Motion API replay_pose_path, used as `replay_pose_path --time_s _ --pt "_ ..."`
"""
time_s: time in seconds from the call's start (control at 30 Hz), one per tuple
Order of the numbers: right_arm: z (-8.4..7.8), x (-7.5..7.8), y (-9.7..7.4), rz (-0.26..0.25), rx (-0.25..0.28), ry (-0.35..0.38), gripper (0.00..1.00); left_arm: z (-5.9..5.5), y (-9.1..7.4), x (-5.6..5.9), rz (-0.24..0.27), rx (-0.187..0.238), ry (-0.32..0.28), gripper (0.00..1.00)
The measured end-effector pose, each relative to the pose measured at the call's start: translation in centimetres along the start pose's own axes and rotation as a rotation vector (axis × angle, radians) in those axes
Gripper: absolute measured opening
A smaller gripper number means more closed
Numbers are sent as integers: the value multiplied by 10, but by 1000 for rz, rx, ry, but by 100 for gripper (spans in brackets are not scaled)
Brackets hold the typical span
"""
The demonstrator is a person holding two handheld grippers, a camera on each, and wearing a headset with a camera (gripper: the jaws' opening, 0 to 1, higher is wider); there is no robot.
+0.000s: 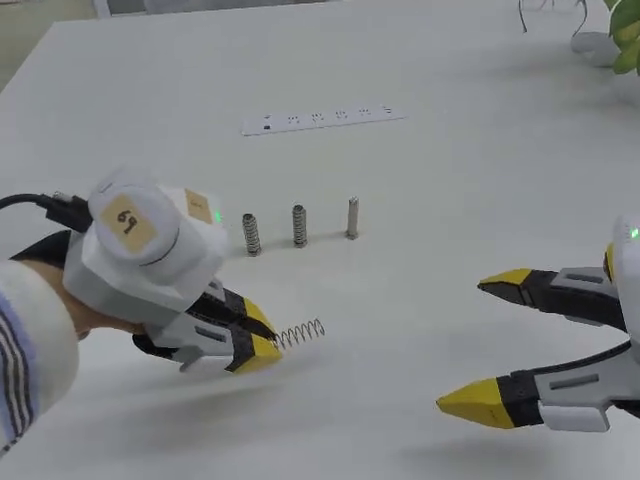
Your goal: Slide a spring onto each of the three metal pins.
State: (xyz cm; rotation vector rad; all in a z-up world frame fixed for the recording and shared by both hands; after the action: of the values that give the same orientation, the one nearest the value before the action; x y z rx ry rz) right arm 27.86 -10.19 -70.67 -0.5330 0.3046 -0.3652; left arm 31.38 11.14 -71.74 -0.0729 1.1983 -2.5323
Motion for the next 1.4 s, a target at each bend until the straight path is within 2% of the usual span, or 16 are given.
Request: replay_pose_path --time_s 0.27,0.47,0.63,0.87,1.03,1.27,1.4 --pt "15 -2 13 85 1 -62 70 -7 -6 9 -6 3 -16 2" --pt "23 -5 29 170 -11 -105 63 -6 -8 11 -3 16 -19 2" --pt "33 -7 40 220 10 -127 57 -1 -13 11 6 44 -29 2" --pt "44 -10 59 300 -24 -167 54 0 -16 12 6 61 -46 2" --pt "49 -12 70 336 -28 -186 48 1 -19 12 14 69 -54 2" --pt "56 -18 80 383 -11 -192 36 4 -21 14 9 79 -34 2" --pt "58 -23 84 409 -28 -223 34 6 -20 17 3 84 -22 2"
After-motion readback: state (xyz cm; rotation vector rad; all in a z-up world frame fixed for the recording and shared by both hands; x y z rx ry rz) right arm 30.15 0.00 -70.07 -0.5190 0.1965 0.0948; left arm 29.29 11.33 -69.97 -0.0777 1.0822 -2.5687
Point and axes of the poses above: the centre of the closed fingertips' face, and the gripper's own axes: y roughly forward along the fingers, x roughly to its right, z roughly out of its top, the point moved 6 cm from there along -y, roughly backward along the fingers, and after that the axes turned 10 degrees about z, right-handed, at the moved point
